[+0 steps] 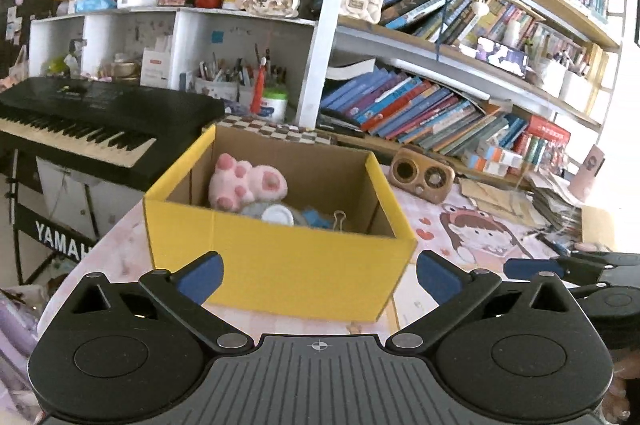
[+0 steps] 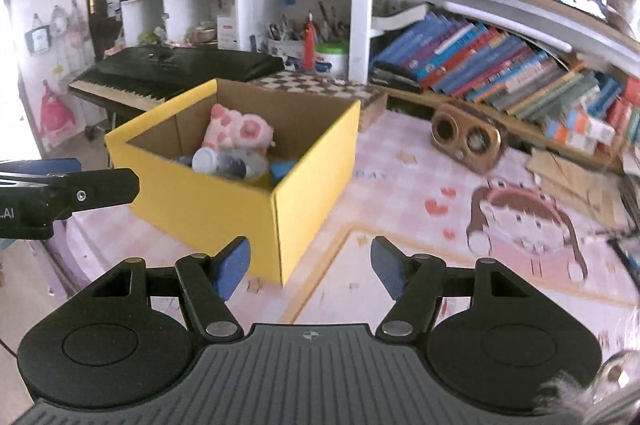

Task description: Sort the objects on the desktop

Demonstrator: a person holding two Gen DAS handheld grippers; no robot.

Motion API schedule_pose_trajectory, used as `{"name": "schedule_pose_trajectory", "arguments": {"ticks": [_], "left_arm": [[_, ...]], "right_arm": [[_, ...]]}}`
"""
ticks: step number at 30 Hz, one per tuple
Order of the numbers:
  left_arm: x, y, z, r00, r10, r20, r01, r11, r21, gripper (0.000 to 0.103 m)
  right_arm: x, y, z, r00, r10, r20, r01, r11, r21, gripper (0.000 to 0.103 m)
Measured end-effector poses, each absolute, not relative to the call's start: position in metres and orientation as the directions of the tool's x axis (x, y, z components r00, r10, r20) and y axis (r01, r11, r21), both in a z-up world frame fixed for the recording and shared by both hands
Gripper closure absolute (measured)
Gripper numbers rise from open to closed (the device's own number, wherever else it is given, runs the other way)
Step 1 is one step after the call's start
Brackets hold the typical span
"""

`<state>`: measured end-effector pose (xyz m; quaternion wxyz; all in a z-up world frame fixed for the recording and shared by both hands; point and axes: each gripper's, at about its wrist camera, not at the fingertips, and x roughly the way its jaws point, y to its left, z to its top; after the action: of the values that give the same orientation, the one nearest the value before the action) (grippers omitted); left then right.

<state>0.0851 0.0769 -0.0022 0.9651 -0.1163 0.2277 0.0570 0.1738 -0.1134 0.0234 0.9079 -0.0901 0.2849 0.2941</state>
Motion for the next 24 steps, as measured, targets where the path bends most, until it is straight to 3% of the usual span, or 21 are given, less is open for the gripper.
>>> {"name": "schedule_pose_trajectory", "arguments": {"ticks": [24], "left_arm": [[0.015, 0.053, -0.025, 0.867, -0.017, -0.499, -0.128, 0.958, -0.255, 0.0]], "right_arm": [[0.069, -0.162, 0.006, 0.74, 0.344, -0.578, -0.376, 0.924, 0.069, 0.036]]}}
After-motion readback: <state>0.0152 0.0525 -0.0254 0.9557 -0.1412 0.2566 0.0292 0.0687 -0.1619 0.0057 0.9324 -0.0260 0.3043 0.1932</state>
